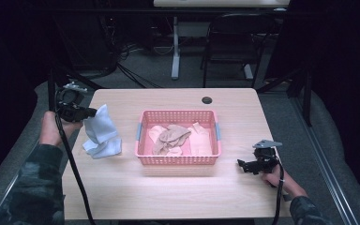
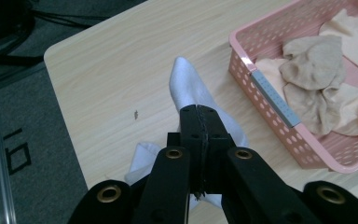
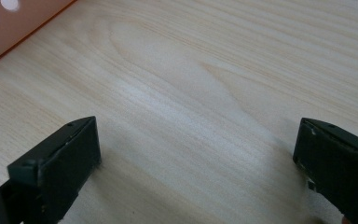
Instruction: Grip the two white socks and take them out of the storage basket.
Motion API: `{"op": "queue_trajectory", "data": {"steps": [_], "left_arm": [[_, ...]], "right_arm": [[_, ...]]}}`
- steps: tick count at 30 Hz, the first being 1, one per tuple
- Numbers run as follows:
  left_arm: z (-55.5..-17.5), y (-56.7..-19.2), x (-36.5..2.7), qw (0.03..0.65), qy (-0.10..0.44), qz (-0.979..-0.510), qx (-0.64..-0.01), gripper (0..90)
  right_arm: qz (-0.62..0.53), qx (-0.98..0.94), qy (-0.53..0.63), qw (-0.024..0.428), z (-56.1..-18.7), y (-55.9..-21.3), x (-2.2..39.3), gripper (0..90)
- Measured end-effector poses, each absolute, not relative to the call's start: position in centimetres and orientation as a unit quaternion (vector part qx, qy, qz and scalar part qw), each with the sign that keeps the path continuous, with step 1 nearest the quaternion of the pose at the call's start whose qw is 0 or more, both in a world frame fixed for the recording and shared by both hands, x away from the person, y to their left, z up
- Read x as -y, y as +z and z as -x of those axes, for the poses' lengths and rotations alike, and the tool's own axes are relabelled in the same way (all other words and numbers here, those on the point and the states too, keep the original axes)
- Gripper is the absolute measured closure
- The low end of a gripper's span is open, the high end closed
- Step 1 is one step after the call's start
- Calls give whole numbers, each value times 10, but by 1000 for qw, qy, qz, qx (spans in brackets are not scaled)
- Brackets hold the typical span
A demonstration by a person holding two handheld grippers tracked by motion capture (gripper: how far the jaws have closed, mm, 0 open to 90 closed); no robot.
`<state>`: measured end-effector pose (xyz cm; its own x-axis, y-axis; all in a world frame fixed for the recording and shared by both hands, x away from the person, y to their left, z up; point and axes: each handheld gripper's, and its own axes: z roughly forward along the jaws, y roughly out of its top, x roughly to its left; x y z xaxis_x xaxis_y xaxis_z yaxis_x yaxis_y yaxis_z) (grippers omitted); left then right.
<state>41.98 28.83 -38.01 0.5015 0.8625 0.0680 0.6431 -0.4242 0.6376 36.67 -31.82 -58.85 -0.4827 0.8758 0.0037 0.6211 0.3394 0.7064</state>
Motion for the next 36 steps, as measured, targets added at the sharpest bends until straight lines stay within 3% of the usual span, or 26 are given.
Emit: {"op": "queue_trajectory", "data": {"steps": [36], "left_arm": [[-442, -494, -295, 204, 142, -810, -531, 895]], "right_arm": [[-469, -797, 328, 192, -367, -588, 319, 0]]}}
